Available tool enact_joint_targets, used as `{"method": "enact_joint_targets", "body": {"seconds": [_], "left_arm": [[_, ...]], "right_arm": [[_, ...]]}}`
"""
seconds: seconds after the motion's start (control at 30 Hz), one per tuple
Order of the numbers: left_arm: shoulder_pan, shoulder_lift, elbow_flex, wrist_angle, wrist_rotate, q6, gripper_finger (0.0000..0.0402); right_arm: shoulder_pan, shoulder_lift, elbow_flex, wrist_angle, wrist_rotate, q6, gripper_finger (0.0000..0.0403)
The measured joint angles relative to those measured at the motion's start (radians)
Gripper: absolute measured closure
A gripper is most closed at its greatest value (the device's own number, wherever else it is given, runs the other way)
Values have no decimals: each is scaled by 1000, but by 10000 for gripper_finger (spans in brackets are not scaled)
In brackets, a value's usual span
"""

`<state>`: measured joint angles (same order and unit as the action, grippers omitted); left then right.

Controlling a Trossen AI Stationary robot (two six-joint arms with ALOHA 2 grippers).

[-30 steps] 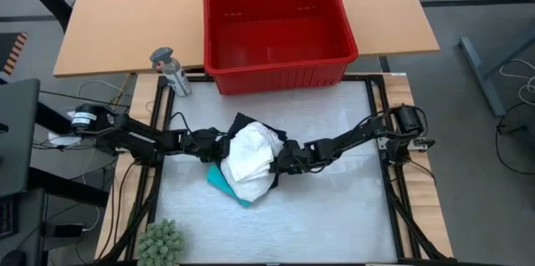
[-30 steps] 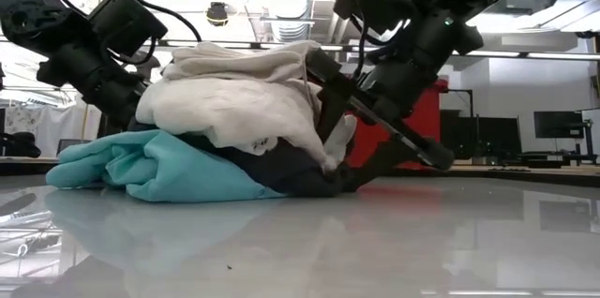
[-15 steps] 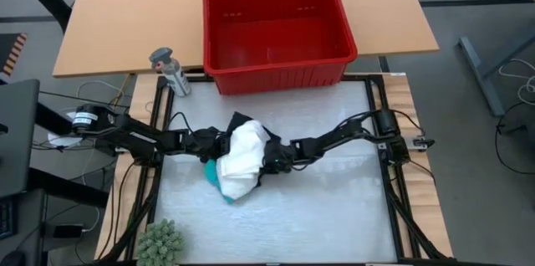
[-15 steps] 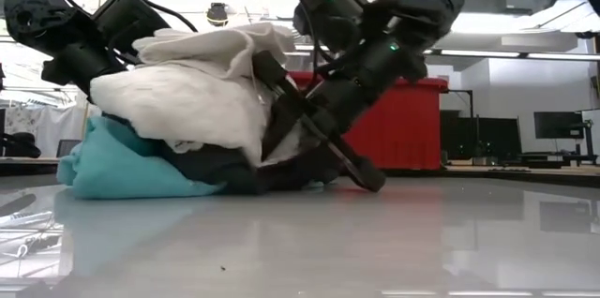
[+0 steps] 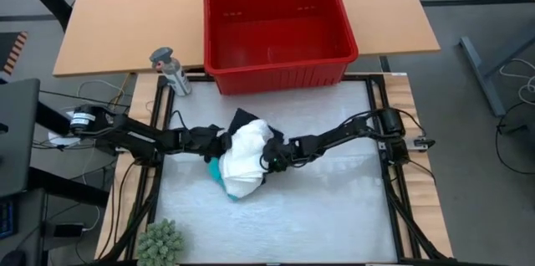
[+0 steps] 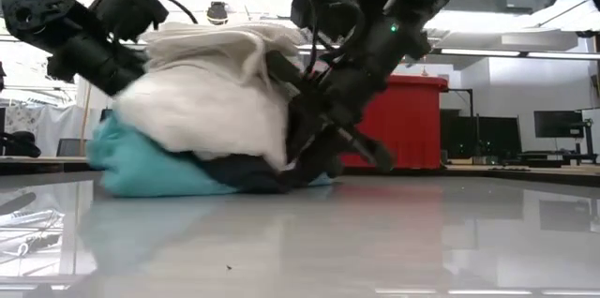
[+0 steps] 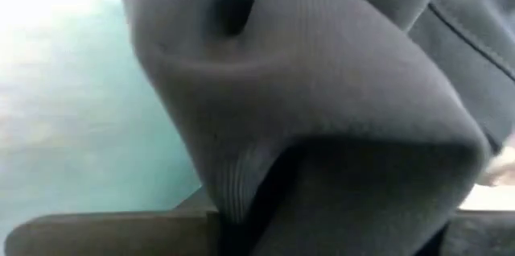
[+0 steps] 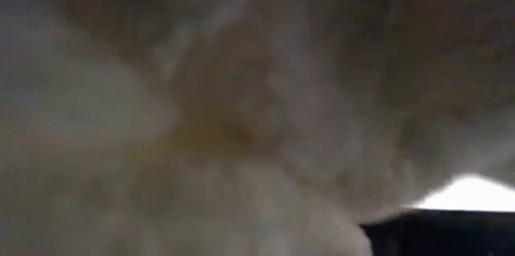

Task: Fold laundry
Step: Put the stacked folded clothes into the red laundry bin

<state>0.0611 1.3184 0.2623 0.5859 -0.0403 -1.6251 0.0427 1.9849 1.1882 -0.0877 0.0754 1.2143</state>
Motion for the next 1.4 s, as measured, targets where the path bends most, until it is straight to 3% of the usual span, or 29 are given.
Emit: {"method": "enact_joint_targets", "body": {"seconds": [0.3, 0.6, 0.83, 1.1, 1.27, 1.4], "left_arm": [[30, -70, 42, 15, -69, -170, 321], [120, -73, 187, 14, -55, -175, 321], [198, -75, 387, -22, -51, -165, 321], [311, -78, 722, -305, -38, -74, 321], [444, -16, 892, -396, -2, -12, 321], [562, 106, 1005, -406, 100, -10, 321]], "right_arm": [[-77, -106, -2, -52, 5, -38, 344], [-158, -265, 67, -265, -17, -142, 344], [-230, -393, 171, -413, -18, -214, 344], [-344, -382, 479, -600, -44, -350, 344], [-452, -256, 721, -633, -106, -406, 345], [-535, -107, 939, -694, -157, -433, 345]]}}
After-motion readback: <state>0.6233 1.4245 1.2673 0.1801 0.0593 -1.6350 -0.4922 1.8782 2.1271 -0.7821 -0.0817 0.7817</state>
